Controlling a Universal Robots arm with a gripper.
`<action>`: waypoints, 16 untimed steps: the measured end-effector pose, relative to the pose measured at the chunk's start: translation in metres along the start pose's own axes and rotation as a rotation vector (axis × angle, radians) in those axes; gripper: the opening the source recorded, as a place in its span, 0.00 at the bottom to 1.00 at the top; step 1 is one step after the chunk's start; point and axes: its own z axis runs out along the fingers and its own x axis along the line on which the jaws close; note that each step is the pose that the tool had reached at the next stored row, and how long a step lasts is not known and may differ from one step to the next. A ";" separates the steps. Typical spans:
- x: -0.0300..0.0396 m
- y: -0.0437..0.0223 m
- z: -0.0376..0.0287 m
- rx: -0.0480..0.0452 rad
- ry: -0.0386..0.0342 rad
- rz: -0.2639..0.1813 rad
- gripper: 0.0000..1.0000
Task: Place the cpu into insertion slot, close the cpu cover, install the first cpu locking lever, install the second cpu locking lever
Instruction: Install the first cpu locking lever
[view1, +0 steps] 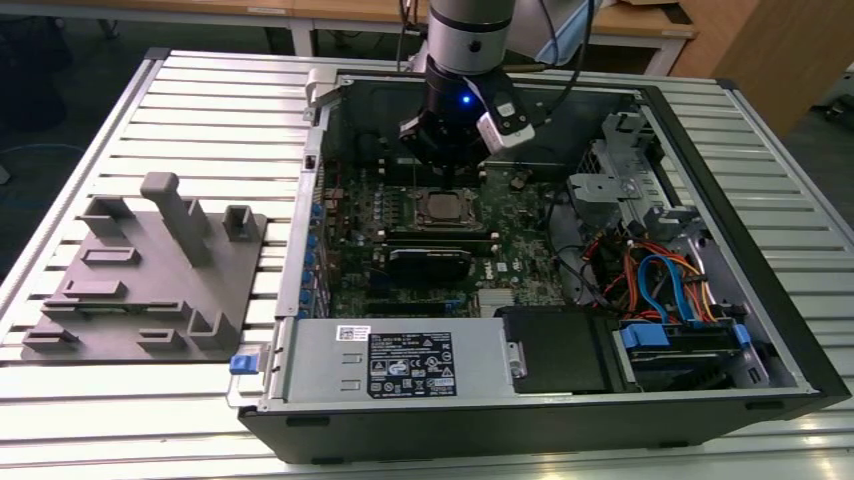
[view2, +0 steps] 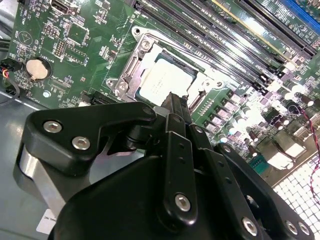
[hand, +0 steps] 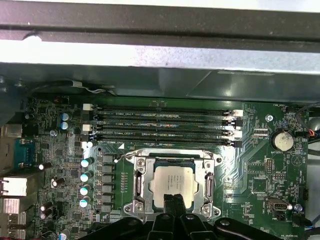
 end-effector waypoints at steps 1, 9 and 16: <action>0.0000 0.0000 0.0000 0.0000 0.0000 0.000 0.10; 0.0000 0.0000 0.0000 0.0000 0.0000 -0.002 0.10; 0.0001 0.0000 0.0000 -0.0010 0.0000 -0.091 0.10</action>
